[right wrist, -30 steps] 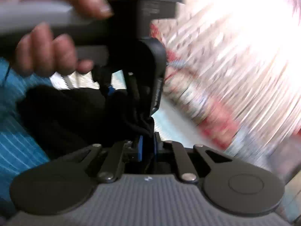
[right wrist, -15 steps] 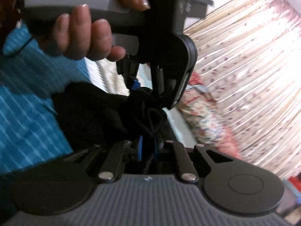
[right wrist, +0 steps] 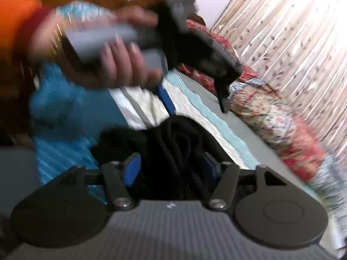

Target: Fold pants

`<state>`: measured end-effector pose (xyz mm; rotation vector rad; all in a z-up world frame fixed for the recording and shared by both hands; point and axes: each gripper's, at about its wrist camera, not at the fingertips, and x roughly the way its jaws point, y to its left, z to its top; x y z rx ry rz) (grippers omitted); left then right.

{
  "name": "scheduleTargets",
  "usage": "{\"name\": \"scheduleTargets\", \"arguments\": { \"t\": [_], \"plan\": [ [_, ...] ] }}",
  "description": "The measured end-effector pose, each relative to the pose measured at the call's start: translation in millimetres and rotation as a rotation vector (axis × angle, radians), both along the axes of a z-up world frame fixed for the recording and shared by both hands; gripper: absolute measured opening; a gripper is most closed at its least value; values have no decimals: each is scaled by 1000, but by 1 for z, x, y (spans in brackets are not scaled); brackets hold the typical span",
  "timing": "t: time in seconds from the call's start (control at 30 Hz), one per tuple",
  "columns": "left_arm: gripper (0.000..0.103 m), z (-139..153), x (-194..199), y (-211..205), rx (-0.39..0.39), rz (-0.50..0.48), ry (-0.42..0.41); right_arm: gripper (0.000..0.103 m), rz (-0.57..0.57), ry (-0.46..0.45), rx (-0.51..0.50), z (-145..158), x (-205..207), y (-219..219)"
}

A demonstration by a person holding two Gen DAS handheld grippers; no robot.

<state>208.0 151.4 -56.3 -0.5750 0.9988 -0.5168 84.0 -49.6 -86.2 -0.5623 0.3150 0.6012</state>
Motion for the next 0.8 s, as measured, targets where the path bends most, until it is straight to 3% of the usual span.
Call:
{"name": "scheduleTargets", "arguments": {
  "t": [0.03,0.07,0.13,0.17,0.2,0.23,0.27,0.3,0.37,0.47,0.57,0.7,0.8],
  "plan": [
    [97,-5,8,-2,8,-14,34,66,2,18,28,5,2,-2],
    [85,-10,15,-6,25,-34,63,67,-2,31,54,10,6,-4],
    [60,-22,24,-18,62,-92,112,68,-17,48,83,15,15,-4],
    [39,-26,25,-24,79,-115,126,68,-25,60,89,16,22,-2],
    [29,-29,25,-29,94,-131,131,66,-28,72,97,16,28,0],
    [25,-29,25,-32,106,-136,120,56,-24,96,110,15,36,2],
    [17,-26,23,-34,112,-134,100,38,-18,148,136,12,46,4],
    [16,-20,22,-34,113,-131,80,12,-17,206,159,5,52,6],
    [15,-1,17,-30,97,-122,2,10,-5,286,218,5,45,11],
    [14,26,0,-22,71,-115,-166,10,33,169,119,1,3,39],
    [14,25,-18,-12,77,-52,-264,11,53,196,78,-17,-2,57],
    [18,-22,-10,-1,156,19,-74,14,15,292,94,-39,9,64],
    [21,-29,-13,14,108,79,-30,22,26,276,101,-30,0,62]
  ]
}}
